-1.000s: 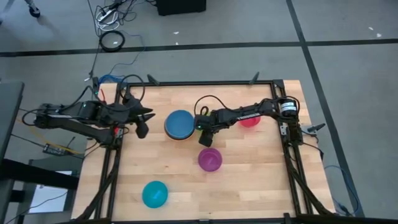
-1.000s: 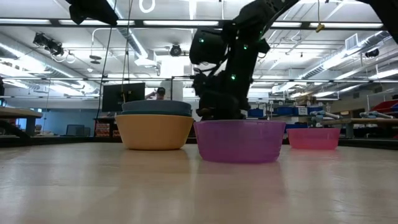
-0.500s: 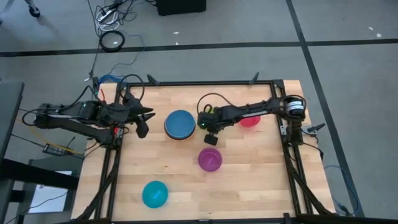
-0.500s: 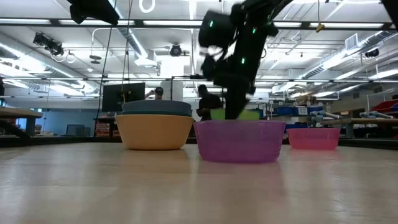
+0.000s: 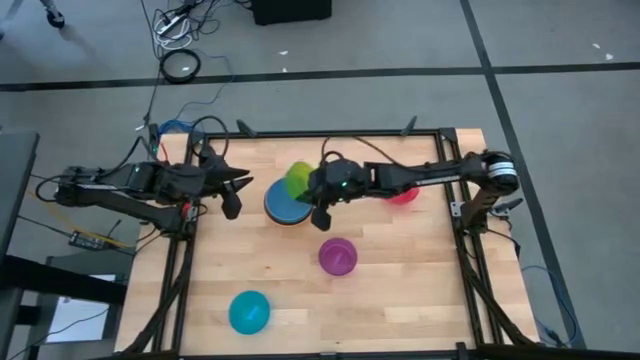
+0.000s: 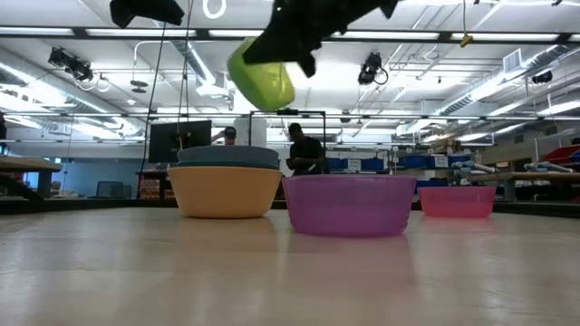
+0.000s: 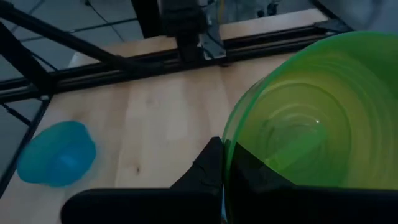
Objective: Nest bowls inside each other
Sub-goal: Stack the light green bowl on top of the blue bowl, then stack the violet bowl on top of the light green bowl
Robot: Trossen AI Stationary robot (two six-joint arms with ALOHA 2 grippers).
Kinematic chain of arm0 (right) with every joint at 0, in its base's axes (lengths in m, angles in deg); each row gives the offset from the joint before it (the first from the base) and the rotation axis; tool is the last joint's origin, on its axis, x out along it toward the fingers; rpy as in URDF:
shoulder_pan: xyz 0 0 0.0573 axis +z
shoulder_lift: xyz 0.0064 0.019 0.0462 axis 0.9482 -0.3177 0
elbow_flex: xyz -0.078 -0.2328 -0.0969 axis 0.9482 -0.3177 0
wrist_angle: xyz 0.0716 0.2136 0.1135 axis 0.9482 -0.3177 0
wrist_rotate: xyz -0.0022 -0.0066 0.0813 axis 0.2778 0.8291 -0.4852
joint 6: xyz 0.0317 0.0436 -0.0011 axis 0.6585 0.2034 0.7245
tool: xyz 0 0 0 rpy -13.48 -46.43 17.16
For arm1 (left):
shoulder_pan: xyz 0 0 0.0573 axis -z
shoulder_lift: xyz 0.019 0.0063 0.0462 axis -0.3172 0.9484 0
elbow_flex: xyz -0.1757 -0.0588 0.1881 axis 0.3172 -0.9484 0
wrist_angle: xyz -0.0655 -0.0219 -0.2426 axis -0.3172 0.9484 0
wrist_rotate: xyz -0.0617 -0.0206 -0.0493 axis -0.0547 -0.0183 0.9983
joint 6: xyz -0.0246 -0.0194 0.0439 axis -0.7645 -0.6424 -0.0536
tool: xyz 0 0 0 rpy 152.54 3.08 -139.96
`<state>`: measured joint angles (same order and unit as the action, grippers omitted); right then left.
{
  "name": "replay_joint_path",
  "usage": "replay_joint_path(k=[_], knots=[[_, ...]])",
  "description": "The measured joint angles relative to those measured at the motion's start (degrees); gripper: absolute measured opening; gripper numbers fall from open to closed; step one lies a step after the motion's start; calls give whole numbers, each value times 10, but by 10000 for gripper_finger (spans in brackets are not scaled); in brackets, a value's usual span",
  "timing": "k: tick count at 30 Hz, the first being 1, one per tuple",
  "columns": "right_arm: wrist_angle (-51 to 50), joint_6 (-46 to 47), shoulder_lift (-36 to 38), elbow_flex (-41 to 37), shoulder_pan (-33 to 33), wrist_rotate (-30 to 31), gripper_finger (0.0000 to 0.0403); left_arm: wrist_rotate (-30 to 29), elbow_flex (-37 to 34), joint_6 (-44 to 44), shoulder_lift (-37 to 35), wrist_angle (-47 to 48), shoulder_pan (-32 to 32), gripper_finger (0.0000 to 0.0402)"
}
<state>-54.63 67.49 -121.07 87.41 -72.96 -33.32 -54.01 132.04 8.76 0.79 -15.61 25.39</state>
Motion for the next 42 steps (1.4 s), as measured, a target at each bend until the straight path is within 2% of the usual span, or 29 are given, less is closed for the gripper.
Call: replay_joint_path(k=[9, 21, 29, 35, 42], knots=[[54, 13, -71, -1, 0, -5, 5, 0, 0, 13, 0, -13, 0, 103], [71, 21, -73, 0, 0, 11, 91, 1, 0, 13, 0, -12, 0, 103], [58, 26, -72, 0, 2, 3, 104, 1, 0, 13, 0, -12, 0, 103], [-107, 78, -58, 0, 21, -71, 103, 1, 0, 12, 0, -2, 0, 103], [-349, 127, -40, -1, 57, -42, 108, 2, 0, -1, 0, 16, 0, 103]])
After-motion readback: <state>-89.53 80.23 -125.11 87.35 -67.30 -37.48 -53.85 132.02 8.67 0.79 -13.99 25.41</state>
